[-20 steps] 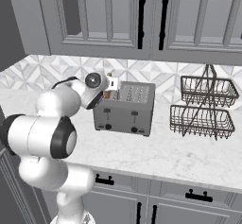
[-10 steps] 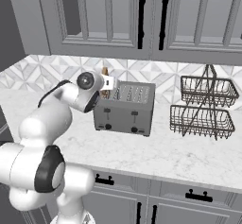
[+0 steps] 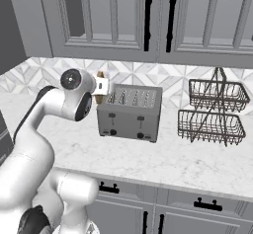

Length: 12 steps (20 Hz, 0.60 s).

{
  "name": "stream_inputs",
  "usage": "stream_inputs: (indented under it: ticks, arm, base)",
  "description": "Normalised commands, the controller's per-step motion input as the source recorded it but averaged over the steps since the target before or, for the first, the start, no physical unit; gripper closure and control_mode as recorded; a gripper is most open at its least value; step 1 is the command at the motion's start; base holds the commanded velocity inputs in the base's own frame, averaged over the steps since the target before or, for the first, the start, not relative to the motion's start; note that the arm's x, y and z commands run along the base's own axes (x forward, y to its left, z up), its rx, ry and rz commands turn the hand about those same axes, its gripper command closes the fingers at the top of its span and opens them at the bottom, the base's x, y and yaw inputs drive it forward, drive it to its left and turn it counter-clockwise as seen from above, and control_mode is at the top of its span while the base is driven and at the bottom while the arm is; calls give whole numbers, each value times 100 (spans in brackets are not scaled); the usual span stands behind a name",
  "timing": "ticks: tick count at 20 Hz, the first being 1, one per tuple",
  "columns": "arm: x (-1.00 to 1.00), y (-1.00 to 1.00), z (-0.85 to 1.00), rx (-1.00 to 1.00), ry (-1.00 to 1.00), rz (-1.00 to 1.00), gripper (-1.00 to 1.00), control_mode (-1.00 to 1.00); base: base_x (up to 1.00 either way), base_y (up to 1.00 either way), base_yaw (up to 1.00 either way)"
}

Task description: Start the toaster. Once the lever pops up, take the bread to the plate on the dining counter.

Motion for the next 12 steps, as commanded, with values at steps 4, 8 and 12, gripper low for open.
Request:
stream_inputs:
  ticks: [4, 8, 12]
  arm:
    - [-100, -11, 44, 0, -7, 5, 100, -100]
    - [-100, 0, 26, -7, -2, 17, 100, -100]
    - [-98, 8, 15, -10, 6, 12, 100, -100]
  base:
    - [0, 0, 0]
    - [0, 0, 0]
    - [0, 0, 0]
